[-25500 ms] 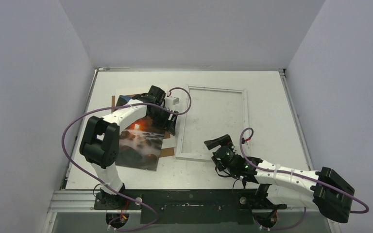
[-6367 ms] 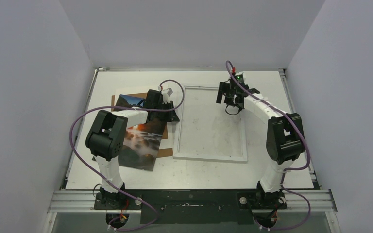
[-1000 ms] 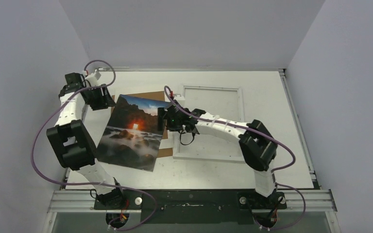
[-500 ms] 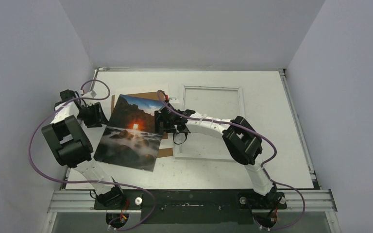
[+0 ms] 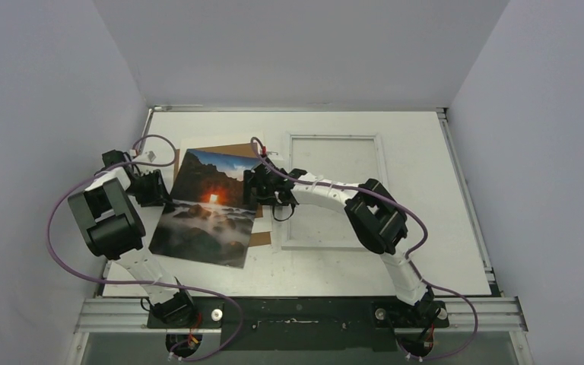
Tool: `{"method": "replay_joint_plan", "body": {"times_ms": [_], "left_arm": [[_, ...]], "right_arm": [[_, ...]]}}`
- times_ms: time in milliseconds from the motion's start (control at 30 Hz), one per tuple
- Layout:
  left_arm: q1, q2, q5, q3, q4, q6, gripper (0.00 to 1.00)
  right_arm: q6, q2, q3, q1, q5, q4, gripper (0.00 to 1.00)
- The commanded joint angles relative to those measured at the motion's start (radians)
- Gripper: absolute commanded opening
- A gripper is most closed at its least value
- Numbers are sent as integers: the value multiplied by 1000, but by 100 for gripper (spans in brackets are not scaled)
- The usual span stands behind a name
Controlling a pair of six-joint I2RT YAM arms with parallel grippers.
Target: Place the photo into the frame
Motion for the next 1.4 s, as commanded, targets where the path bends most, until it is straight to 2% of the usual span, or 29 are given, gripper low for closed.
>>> {"method": "replay_joint_plan", "body": {"times_ms": [0, 533, 800, 1200, 1367], "left_arm": [[-14, 1, -53, -43, 82, 19, 36], [-42, -18, -85, -69, 109, 13, 34], [-45, -4, -90, -62, 99, 8, 32], [-46, 2, -81, -58, 89, 0, 30], [-45, 4, -82, -53, 83, 2, 29]], "right_arm": [[41, 42, 10, -14, -64, -6, 98], [186, -148, -115, -45, -259, 253, 97], [287, -223, -212, -57, -353, 464, 97], [583, -101, -411, -43, -523, 977, 96], [576, -39, -366, -17, -537, 983, 95]]}}
